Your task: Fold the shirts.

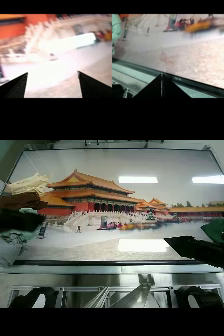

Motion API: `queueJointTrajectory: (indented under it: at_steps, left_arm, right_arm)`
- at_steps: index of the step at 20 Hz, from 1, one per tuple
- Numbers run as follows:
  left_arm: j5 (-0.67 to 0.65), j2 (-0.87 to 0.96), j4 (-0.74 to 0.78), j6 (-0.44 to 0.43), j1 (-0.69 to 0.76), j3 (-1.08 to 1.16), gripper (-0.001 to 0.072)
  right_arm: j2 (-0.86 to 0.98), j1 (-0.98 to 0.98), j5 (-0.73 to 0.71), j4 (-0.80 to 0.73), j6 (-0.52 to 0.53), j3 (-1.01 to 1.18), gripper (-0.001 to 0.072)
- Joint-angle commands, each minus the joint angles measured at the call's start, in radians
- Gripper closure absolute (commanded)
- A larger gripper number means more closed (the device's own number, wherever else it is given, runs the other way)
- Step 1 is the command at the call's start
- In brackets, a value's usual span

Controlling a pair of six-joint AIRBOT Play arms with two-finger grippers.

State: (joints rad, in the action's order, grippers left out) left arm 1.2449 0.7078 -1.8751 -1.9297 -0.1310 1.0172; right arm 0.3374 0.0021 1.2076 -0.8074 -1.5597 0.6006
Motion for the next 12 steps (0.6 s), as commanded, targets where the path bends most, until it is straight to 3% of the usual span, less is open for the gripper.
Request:
queueJointTrajectory:
  at_steps: [1, 7, 12]
  left_arm:
    - [-0.085, 0.34, 0.348, 0.023, -0.001, 0.32, -0.0005]
    - [-0.096, 1.015, 0.356, 0.041, -0.056, 0.846, -0.0005]
    - [-0.121, 1.314, 0.356, 0.076, -0.136, 1.059, -0.0004]
  right_arm:
    - [-0.001, 0.0, -0.05, 0.0, 0.003, 0.0, 0.0695]
    - [-0.001, 0.0, -0.067, 0.001, 0.003, 0.0, 0.0695]
    - [0.01, 0.0, -0.201, 0.042, 0.001, 0.0, 0.0695]
